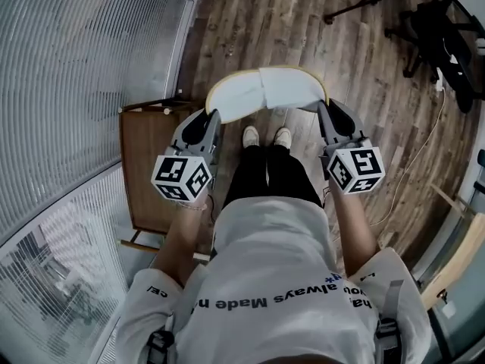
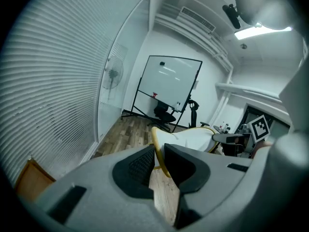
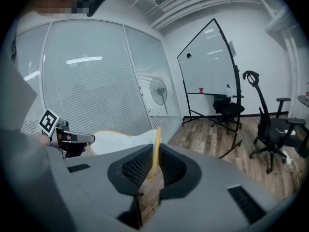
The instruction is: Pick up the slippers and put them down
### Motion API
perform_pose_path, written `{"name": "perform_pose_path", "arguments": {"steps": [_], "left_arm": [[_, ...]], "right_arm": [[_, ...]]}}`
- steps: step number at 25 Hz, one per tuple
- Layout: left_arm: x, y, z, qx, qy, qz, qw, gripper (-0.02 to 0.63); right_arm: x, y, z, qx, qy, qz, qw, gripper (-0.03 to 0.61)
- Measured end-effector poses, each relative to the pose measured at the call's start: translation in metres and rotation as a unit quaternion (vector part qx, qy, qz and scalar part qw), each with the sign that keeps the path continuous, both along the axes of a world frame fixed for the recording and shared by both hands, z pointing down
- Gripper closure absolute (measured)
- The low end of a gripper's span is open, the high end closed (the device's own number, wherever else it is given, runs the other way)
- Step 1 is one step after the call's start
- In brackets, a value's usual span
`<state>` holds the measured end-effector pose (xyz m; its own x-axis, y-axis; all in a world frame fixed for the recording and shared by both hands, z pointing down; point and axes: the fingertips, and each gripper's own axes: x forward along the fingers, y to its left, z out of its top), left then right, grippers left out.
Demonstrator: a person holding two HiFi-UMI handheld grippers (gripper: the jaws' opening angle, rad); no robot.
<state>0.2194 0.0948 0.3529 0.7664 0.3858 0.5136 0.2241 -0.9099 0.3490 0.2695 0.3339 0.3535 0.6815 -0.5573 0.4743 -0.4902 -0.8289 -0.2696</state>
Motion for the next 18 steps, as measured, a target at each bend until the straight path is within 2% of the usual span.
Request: {"name": "perform_pose_path", "arguments": {"steps": [9,18], "left_arm": [[-0.013,0.004,0.09,-0.003,-0.047,-0.009,0.9989,0.545],[-0.015,0.009,0.207,0.003,-0.086,-0.015,0.9962,0.548]], "right_arm": [[-0.008,0.002,0.092,-0.009,-0.051,-0.008,0.999,0.537],[-0.012,0.003,0.206,-0.028,-0.093,-0.018,0.995,0.537]]}}
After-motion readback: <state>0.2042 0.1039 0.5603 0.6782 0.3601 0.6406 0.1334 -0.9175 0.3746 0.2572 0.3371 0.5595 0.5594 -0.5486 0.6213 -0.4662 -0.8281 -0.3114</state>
